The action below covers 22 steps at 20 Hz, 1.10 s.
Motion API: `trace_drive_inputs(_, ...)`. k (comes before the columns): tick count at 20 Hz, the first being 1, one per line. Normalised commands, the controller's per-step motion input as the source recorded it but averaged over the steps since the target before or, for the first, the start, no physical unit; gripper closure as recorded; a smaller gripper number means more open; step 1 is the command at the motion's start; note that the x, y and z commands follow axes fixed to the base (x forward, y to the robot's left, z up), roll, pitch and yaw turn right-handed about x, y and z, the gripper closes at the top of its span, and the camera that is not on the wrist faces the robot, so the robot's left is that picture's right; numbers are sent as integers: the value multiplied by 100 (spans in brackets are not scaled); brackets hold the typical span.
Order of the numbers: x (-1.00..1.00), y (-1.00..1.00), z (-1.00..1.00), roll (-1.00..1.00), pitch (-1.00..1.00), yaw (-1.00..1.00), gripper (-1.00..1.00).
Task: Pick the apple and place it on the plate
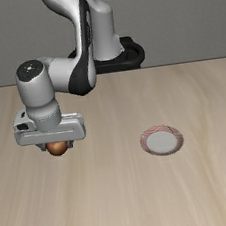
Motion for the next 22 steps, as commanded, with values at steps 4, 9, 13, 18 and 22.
trace_drive_inputs(4,0,0,100,0,0,0,100)
trace_drive_inputs(9,0,100,0,0,0,0,100)
trace_drive_inputs(13,0,100,0,0,0,0,100)
trace_drive_inputs(18,0,100,0,0,0,0,100)
trace_drive_inputs(22,0,100,0,0,0,0,100)
